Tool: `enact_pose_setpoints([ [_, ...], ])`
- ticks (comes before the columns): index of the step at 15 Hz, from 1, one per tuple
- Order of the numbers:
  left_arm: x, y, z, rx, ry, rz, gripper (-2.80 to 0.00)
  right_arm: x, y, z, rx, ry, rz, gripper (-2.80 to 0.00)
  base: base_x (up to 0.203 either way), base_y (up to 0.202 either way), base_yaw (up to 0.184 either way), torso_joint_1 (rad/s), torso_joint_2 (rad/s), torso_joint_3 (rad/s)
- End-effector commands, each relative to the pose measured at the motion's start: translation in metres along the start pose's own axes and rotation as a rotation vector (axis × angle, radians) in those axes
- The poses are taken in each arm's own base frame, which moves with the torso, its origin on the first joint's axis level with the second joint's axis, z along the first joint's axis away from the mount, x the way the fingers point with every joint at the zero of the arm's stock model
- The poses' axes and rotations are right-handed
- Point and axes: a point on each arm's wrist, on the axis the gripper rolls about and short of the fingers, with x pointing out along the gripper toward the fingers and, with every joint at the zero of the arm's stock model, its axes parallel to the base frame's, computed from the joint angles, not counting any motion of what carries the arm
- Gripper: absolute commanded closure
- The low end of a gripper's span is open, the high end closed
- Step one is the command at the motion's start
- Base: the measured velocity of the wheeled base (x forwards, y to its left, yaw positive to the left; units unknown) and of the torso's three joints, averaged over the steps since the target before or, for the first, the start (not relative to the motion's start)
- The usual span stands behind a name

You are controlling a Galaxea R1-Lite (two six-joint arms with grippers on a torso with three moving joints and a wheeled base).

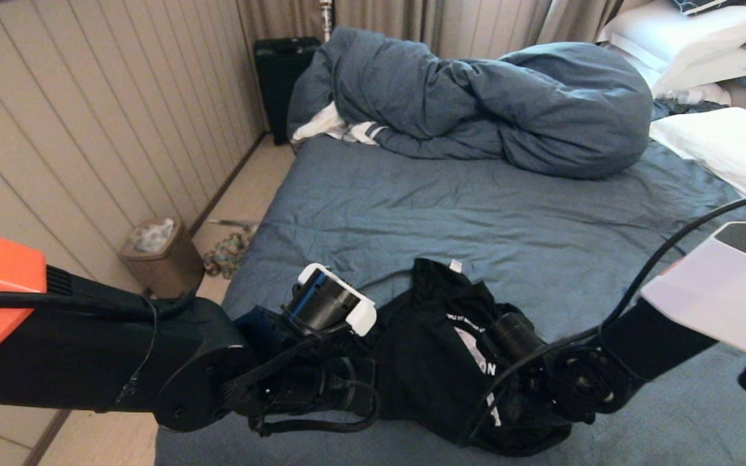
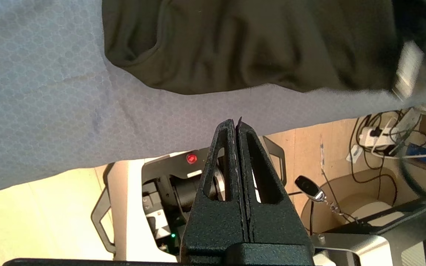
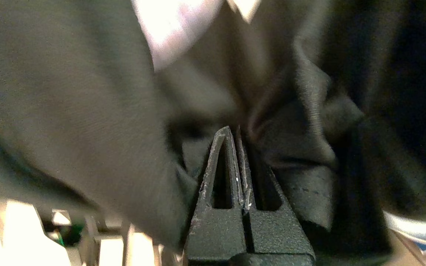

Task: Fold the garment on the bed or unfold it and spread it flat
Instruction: Unford the black T-shirt

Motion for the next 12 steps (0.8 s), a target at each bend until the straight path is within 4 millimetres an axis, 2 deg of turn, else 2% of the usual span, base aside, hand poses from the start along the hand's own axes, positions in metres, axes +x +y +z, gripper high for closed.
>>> enact_pose_setpoints([
  [1,0.000,0.000,0.000,-0.004,0.000,0.001,0.00,-0.018,-0.012,-0.018,0.006,-0.007,0.003,0.00,0.000,0.000,0.000,0.000,0.00,0.000],
  [4,-0.001,-0.002,0.000,-0.011,-0.003,-0.004,0.00,-0.026,-0.028,-0.050,0.008,-0.003,0.002,0.00,0.000,0.000,0.000,0.000,0.00,0.000],
  [6,-0.001,-0.003,-0.001,-0.011,-0.002,-0.007,0.00,-0.032,-0.033,-0.063,0.008,-0.022,0.012,0.00,0.000,0.000,0.000,0.000,0.00,0.000],
  [9,-0.001,-0.004,-0.001,-0.010,0.000,-0.006,0.00,-0.042,-0.035,-0.059,0.029,-0.099,0.044,0.00,0.000,0.000,0.000,0.000,0.00,0.000],
  [12,-0.002,-0.004,-0.001,-0.010,-0.003,-0.007,0.00,-0.061,-0.029,-0.032,0.055,-0.225,0.095,0.00,0.000,0.000,0.000,0.000,0.00,0.000],
])
